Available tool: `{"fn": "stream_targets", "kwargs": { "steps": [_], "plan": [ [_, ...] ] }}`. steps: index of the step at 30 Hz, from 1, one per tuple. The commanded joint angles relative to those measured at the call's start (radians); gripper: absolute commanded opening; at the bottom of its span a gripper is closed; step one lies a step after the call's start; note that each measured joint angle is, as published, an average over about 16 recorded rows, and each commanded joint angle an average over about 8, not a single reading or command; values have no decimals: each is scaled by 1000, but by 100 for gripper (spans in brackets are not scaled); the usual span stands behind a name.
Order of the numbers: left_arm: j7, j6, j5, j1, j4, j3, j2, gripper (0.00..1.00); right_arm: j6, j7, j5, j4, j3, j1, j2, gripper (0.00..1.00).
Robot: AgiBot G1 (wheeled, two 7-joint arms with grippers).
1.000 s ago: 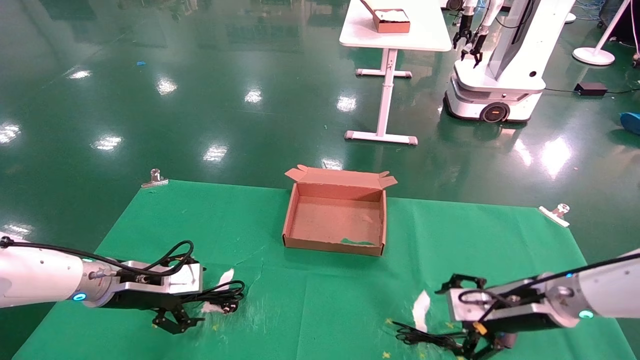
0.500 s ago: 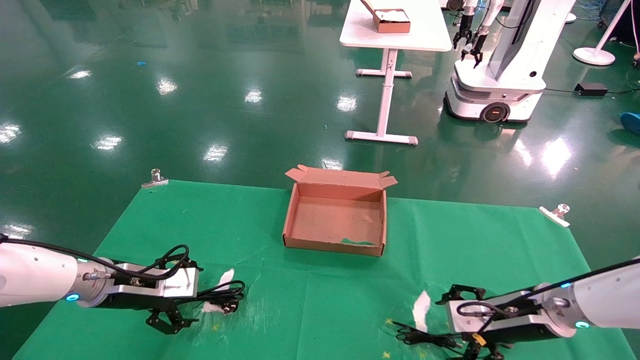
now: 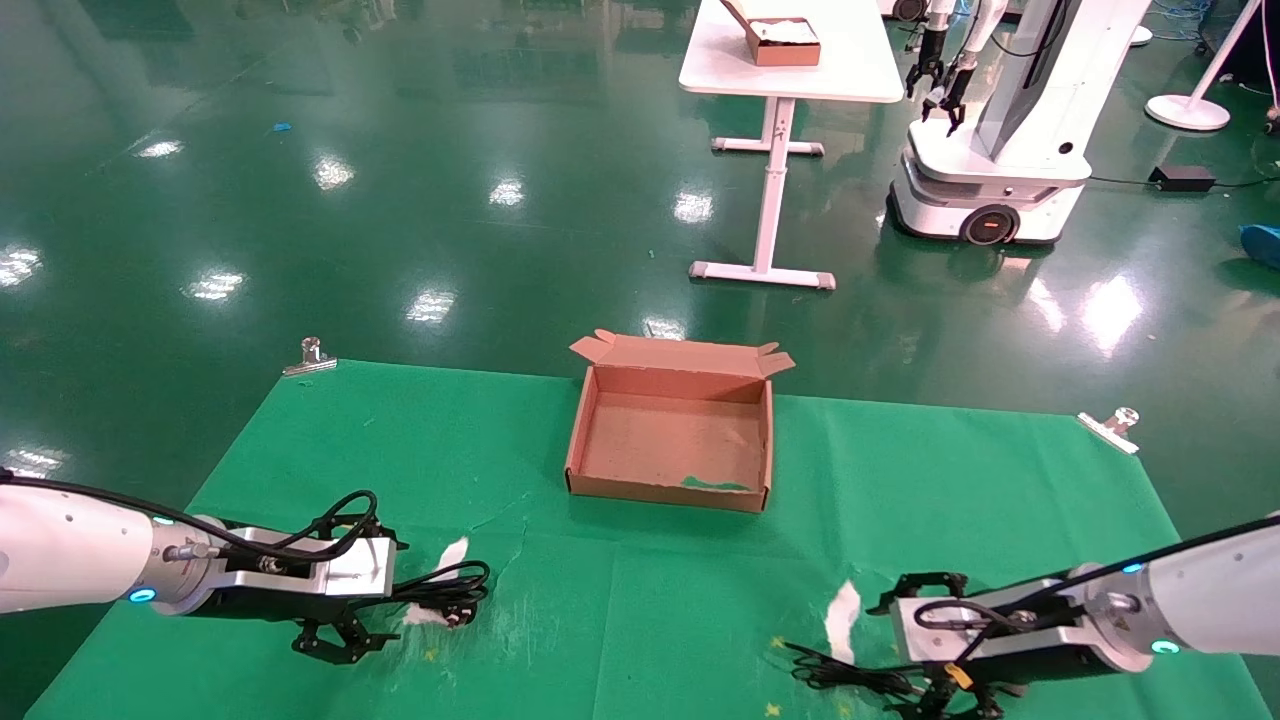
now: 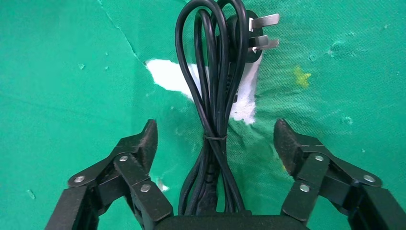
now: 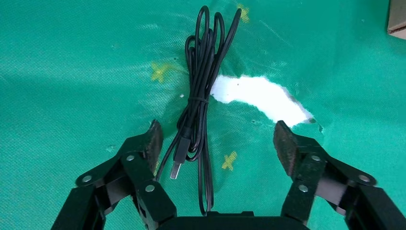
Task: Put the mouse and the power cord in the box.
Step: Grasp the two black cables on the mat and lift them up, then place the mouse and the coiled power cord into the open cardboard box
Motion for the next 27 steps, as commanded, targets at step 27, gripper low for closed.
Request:
{"fn": "stream_targets", "kwargs": {
  "steps": [27],
  "plan": [
    [-5,1,-4,4,-9,-2,-3,0,-3,4,3,13,2,-4,4,0]
  ]
}}
